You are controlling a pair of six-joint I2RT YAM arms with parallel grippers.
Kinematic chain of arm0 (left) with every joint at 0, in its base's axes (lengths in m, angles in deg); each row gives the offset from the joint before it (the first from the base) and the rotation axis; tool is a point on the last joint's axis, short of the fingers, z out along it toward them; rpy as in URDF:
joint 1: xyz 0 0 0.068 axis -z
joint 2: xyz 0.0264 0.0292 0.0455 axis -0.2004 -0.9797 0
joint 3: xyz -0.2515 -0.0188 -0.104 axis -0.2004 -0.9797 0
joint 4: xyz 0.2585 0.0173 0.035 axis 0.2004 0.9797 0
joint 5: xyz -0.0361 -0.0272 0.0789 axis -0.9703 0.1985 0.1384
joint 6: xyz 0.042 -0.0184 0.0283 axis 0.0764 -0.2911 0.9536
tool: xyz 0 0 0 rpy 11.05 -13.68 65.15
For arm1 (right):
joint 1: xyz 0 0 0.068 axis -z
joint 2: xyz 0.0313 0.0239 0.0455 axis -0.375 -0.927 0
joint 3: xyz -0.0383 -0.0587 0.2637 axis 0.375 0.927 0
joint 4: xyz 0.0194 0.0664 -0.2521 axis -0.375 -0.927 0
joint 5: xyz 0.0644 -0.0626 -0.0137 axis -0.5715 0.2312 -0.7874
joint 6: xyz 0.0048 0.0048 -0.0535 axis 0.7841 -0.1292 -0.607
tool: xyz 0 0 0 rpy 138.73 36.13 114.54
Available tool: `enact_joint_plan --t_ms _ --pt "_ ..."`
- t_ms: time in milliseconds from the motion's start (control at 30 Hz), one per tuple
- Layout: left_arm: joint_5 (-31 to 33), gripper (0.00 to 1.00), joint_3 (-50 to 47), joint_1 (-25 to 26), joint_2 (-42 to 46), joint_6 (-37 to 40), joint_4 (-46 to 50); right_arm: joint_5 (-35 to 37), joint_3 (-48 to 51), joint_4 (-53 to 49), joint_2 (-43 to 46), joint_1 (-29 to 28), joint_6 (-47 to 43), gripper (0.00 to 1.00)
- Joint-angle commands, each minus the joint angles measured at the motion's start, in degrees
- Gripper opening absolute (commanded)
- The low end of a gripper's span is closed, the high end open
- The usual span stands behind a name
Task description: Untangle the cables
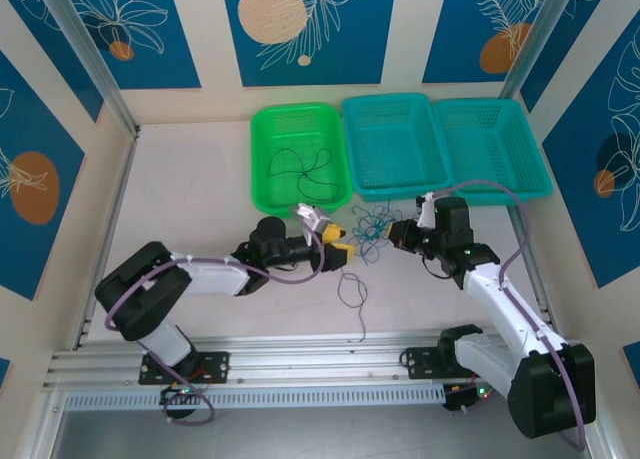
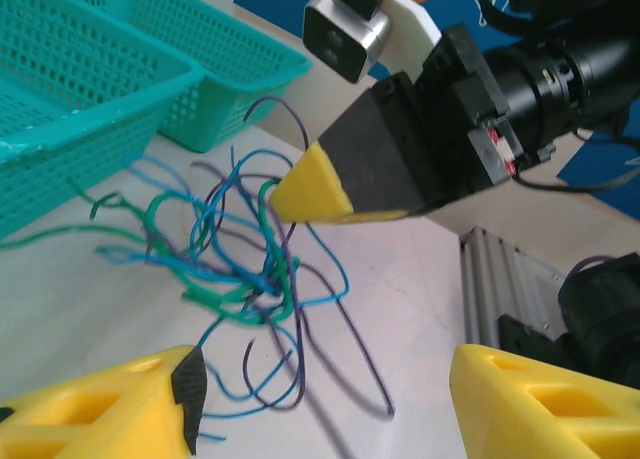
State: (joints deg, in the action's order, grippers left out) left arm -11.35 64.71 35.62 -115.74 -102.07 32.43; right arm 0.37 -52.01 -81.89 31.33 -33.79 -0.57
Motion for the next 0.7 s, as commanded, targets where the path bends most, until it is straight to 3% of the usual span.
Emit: enact_joint_plan --t_ms 0,100,200,300,467,567,667 --pt "0.5 0.65 3.2 0.4 -2.3 -6.0 -2.8 0.0 -1.4 -0.1 -0.6 -1.3 -2.0 0.0" --pt "0.0 0.53 5.5 0.4 -4.3 -6.5 -0.2 0.3 -1.8 -0.4 -0.8 -2.0 -2.4 0.0" --pt "6.1 0.38 5.7 0.4 -4.6 -6.8 5.4 1.9 -2.2 -1.2 -0.6 -2.2 -2.2 0.0" --pt "6.9 0.28 3.6 0.3 -4.2 -7.7 3.7 2.9 -2.3 -1.3 -0.3 -2.1 -2.1 0.0" --pt "0.5 0.3 3.0 0.3 -4.0 -9.4 5.0 3.6 -2.4 -0.8 -0.5 -2.0 -1.9 0.0" --pt "-4.6 0.42 4.1 0.4 -5.8 -11.7 5.0 3.2 -2.5 -0.1 -1.2 -2.1 -1.8 0.0" --pt "-2.9 0.47 3.8 0.5 -7.1 -13.1 5.1 3.2 -2.8 -0.1 -1.8 -2.1 -1.7 0.0"
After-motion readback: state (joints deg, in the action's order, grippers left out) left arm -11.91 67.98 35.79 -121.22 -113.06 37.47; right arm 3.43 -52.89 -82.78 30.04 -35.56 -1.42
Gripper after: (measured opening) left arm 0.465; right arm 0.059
